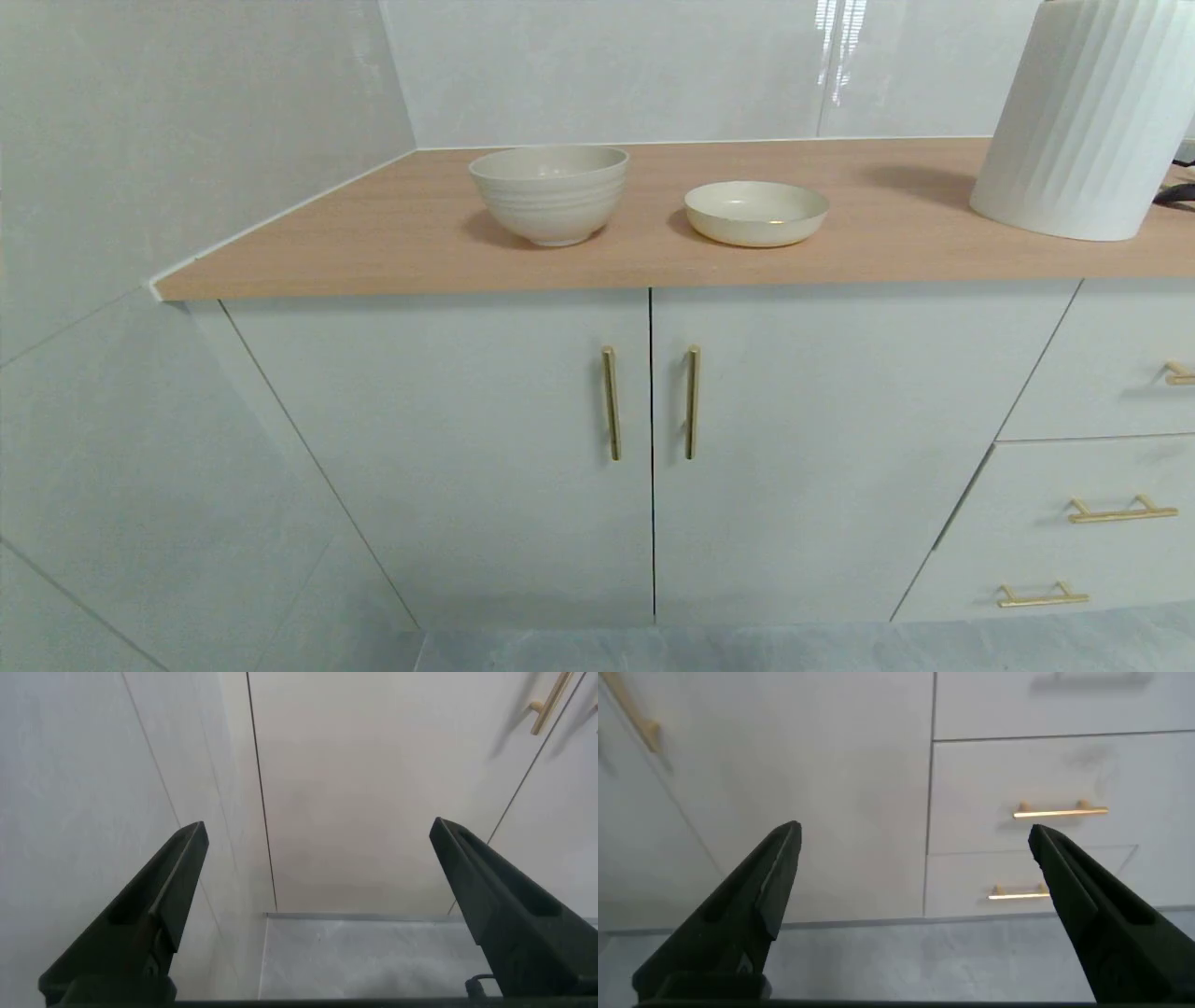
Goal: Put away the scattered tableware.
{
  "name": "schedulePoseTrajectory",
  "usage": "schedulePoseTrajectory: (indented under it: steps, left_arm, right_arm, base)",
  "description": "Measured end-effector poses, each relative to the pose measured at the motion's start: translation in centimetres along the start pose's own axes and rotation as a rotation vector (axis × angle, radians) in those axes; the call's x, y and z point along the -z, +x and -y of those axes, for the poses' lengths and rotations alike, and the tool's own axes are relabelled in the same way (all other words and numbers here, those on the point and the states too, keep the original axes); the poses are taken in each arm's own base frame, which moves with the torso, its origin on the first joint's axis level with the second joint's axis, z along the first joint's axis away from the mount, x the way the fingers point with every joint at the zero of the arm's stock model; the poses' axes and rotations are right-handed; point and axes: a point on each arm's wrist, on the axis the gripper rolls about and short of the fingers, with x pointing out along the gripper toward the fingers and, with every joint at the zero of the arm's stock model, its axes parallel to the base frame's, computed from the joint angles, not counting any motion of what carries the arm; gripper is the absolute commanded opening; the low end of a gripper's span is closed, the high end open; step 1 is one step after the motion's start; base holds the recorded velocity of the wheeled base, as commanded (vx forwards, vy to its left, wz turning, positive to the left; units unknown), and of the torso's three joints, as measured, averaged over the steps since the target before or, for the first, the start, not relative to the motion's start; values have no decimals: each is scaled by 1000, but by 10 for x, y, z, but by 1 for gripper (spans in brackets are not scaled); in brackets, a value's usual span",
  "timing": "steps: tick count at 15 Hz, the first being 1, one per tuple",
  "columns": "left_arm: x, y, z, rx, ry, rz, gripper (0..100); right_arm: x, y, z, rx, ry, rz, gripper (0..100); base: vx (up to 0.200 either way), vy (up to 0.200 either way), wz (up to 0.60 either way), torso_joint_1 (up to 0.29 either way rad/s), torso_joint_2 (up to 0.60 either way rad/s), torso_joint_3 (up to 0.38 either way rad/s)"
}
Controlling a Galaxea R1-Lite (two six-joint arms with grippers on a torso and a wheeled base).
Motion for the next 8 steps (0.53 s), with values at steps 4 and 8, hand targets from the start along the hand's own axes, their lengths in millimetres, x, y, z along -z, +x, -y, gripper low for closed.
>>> schedulePoseTrajectory:
  steps: [4, 8]
  left_arm:
    - [0, 0, 0, 0, 0, 0, 100]
    - [0, 0, 0, 0, 0, 0, 100]
  right_arm:
    - [-47, -8, -5, -220, 14, 72, 100]
    - [-85, 27, -10, -407, 43, -97, 100]
  base:
    - [0, 0, 0, 0, 0, 0]
    - [0, 0, 0, 0, 0, 0]
